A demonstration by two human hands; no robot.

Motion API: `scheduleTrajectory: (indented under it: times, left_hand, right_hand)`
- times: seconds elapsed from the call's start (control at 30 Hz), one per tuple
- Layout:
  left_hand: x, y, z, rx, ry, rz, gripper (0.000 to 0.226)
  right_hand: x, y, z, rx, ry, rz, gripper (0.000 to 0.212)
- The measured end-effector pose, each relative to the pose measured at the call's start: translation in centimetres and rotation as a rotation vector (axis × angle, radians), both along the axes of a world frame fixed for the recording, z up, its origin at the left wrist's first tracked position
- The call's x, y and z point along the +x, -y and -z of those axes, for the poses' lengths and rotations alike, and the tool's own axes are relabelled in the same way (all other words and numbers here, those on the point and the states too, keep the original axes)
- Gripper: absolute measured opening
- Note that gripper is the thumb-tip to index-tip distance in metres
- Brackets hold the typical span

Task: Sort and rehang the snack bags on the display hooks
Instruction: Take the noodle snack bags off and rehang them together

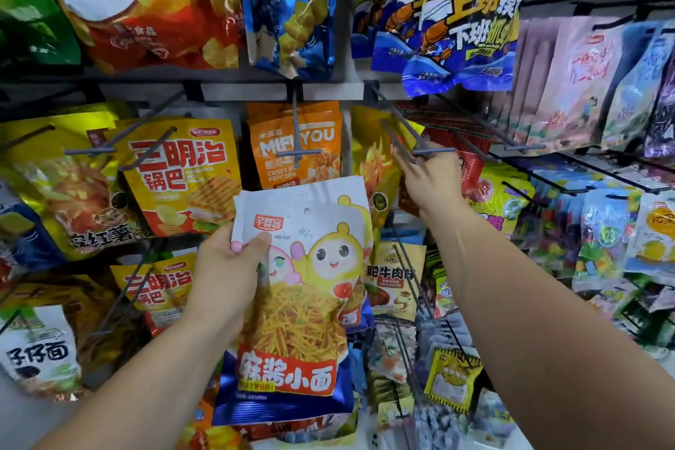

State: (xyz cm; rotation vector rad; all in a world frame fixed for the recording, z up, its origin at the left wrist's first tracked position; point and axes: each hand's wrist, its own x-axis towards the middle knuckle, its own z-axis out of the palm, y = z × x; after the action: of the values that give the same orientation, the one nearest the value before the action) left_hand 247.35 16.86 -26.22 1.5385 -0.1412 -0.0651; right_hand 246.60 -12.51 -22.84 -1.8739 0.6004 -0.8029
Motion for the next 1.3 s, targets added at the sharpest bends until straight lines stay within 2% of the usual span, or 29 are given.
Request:
scheduleTrajectory:
  times: [0.07,0.13,0.2,0.3,0.43,0.53,0.6,0.73,0.9,1.0,1.13,1.3]
  left_hand:
    - [0.0,-0.2,-0.1,-0.007,-0.017,0.003,0.017]
    - [0.0,-0.3,-0.2,-0.003,-0.020,0.004,0.017]
    - [0.0,-0.4,-0.4,0.005,-0.010,0.009,0.019]
    - [-0.3,-0.3,-0.6,0.012,0.003,0.023,0.020]
    - [-1.0,-0.5,-0.4,0.011,0.017,0.041,0.021]
    - [-1.3,-0.8,-0.3,0.009,0.078,0.017,0.018]
    - [-1.6,-1.3,-0.2,0.025,0.089,0.001,0.016]
    - [-1.4,-3.0,0.3,0.038,0.066,-0.004,0.018]
    - [-1.1,-5.1,0.4,0.047,0.067,-0.023,0.018]
    - [-0.3,-6.4,0.3,0.030,0.054,-0.024,0.018]
    - [0.9,-9.0,-0.1,0.033,0.065,-0.049,0.017]
    - [2.7,-15.6,0.0,0.052,0.035,-0.083,0.024]
  right_hand:
    - [-0.3,-0.9,-0.9,-0.046,-0.041,-0.001,0.024]
    - [-1.3,-2.1,-1.9,-0.042,0.023,0.001,0.014]
    - [-2.3,-2.4,-1.8,-0.010,0.091,0.011,0.025]
    - [-4.0,-2.8,-1.1,-0.005,0.182,0.046,0.018]
    - [-6.9,-3.8,-1.1,-0.004,0.214,0.056,0.034]
    - [-8.6,-4.1,-0.7,-0.027,0.211,0.032,0.028]
    - [-9.6,-4.4,-0.5,-0.039,0.186,0.039,0.036]
    - [-12.0,-6.7,-0.5,-0.080,0.186,0.064,0.035]
    - [-13.3,-9.4,0.1,-0.052,0.294,0.103,0.025]
    - [-13.3,-11.0,-0.1,-0.066,0.242,0.085,0.023]
    - [-12.0,-13.8,0.1,-0.068,0.195,0.092,0.035]
    - [-8.5,-19.0,-0.2,-0.139,0.132,0.096,0.039]
